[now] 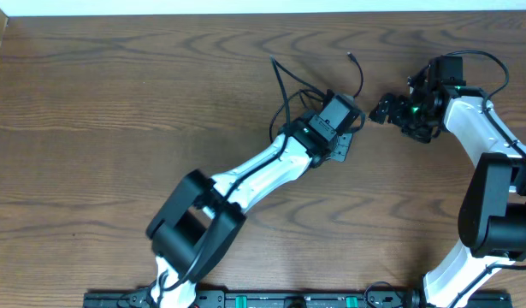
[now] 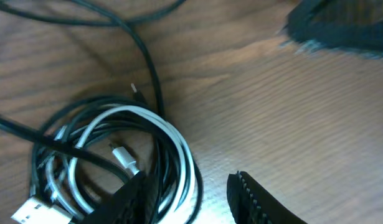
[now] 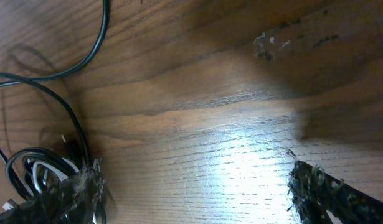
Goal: Untangle cables
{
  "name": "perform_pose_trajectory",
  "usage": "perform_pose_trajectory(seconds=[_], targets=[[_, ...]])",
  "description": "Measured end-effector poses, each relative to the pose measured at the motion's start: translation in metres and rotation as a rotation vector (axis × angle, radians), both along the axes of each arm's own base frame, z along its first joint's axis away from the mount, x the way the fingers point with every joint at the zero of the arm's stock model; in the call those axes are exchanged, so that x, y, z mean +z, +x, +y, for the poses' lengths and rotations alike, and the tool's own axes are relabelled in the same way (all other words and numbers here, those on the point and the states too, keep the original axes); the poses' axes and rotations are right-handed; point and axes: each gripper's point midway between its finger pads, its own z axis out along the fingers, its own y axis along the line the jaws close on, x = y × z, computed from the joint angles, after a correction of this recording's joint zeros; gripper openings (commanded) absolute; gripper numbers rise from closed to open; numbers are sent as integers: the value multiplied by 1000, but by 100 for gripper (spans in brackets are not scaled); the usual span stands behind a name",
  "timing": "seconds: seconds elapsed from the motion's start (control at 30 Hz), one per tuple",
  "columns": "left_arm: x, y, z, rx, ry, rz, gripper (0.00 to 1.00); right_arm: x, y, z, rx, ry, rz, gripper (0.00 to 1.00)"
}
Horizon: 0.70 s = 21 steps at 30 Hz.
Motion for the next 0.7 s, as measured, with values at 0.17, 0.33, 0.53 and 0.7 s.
perform_pose_trajectory(seconds=[0.17,0.33,0.53,0.7], targets=[[-39,2,-1,0,38,33,50,0,0,0,0,0,0,95],[-39,3,-3,-1,33,27,45,0,0,1,3,-1,0,96],[-25,-7,11,4,68,63,65,0,-1,10,26,0,-1,97],[187,20,38,109,-220,-314,65,0,-1,11,27,0,-1,97]])
